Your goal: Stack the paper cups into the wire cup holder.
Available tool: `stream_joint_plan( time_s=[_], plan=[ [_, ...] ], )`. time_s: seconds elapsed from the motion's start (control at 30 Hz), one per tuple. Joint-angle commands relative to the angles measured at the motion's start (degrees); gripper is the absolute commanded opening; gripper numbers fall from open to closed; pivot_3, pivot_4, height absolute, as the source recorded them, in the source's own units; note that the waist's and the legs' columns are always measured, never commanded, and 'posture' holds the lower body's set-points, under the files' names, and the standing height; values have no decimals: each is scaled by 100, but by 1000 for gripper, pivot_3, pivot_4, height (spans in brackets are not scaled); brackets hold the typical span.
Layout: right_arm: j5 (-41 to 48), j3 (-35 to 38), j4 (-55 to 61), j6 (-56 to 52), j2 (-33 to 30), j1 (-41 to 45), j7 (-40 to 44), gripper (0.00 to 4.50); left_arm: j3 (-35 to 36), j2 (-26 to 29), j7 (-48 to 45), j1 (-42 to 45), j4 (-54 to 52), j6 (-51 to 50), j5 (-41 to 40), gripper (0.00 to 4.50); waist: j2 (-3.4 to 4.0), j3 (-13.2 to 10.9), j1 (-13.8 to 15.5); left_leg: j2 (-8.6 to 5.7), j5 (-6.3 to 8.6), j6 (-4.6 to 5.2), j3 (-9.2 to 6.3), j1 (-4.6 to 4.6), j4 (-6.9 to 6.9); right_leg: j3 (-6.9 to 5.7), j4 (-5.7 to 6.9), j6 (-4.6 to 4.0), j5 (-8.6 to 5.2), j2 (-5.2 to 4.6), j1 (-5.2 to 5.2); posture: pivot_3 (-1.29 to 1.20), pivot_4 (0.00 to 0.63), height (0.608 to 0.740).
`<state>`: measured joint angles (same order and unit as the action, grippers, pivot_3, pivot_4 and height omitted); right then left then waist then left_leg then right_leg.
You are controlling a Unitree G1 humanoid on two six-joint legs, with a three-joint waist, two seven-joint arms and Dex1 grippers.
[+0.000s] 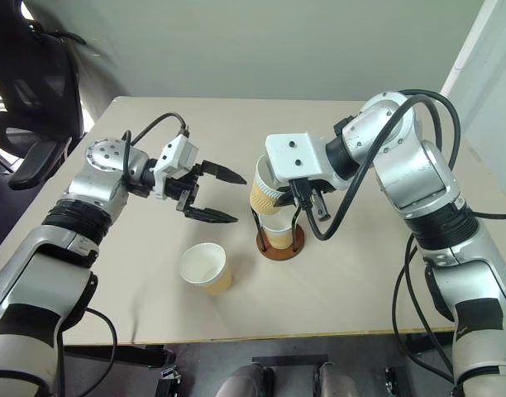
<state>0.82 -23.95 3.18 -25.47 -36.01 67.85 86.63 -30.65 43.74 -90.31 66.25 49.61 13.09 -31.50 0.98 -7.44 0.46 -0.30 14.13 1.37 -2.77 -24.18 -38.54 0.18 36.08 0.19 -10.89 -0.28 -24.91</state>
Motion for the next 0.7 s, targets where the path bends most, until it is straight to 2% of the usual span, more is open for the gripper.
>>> stream_joint_plan(
  time_s=[0.03, 0.7],
  plan=[
    [-38, -32, 67, 134, -89, 49, 22, 61, 9, 114, -219, 31, -201, -51, -116, 4500, 0, 0, 0, 0, 0, 0, 0, 0, 0, 0, 0, 0, 0, 0, 0, 0, 150, 740],
    [-222, -336, 145, 491, -238, -145, 84, 61, -51, 157, -219, -28, -339, -143, -190, 4500, 0, 0, -2, 0, 0, 1, -1, 0, -1, 0, 1, 0, 0, -1, 0, 0, 150, 740]
  ],
)
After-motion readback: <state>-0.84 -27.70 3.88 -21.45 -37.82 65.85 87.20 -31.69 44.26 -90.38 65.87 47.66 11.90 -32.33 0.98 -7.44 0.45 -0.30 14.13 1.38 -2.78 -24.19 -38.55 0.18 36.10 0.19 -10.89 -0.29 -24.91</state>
